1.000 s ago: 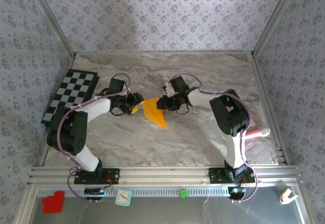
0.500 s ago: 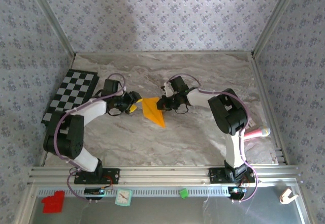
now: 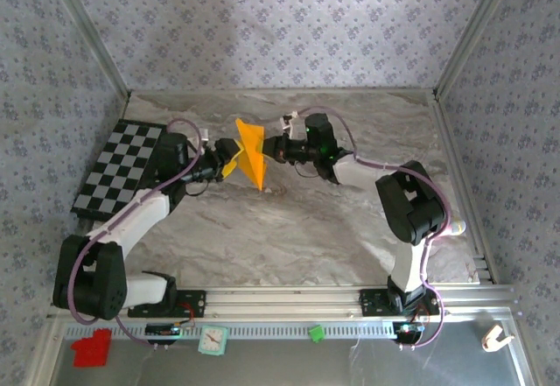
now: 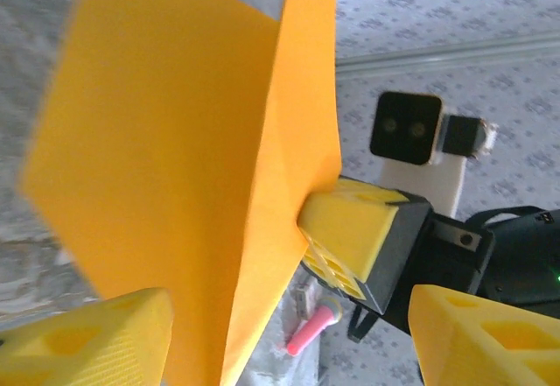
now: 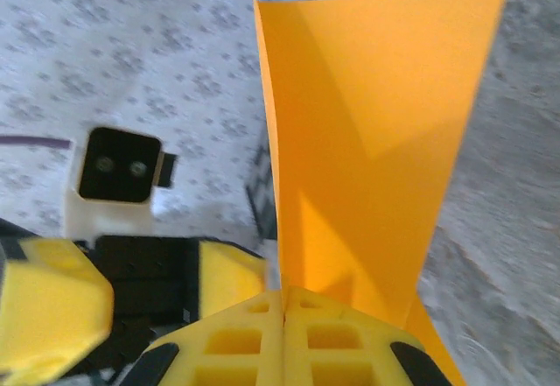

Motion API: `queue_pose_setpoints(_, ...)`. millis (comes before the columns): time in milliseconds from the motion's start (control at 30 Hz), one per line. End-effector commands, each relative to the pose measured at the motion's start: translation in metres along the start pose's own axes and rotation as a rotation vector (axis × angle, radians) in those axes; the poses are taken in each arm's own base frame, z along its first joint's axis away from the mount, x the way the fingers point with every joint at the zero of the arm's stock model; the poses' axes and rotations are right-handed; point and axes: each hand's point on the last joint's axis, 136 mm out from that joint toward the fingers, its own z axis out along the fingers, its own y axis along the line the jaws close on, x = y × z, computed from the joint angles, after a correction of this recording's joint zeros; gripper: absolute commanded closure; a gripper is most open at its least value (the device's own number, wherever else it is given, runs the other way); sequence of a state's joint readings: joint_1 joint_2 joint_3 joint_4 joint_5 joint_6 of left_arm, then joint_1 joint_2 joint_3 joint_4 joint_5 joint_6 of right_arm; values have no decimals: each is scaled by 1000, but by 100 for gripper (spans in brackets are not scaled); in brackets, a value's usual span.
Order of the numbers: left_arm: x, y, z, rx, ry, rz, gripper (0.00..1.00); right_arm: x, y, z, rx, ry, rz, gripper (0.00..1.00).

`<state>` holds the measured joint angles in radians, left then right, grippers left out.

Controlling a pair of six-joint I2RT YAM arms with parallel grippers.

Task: Fold a paper plane with a square sheet of paper (pick it up from the middle)
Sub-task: Pick up the paper from the center of the table, then turn over the paper at the center of the table.

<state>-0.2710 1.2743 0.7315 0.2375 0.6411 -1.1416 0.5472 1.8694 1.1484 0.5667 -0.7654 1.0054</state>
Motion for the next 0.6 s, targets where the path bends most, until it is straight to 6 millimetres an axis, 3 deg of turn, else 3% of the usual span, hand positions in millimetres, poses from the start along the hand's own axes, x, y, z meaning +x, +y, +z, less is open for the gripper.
queue_pose_setpoints(0, 4, -32, 1, 110, 22, 50, 29, -13, 41, -7, -149, -34, 30, 95)
queue_pose_setpoints(167, 7, -34, 8, 119, 43, 61, 37, -14, 55, -10, -195, -28, 43, 95)
queue_pose_setpoints(567, 18, -67, 9, 257, 86, 138, 62, -14, 62, -14, -237, -27, 68, 94)
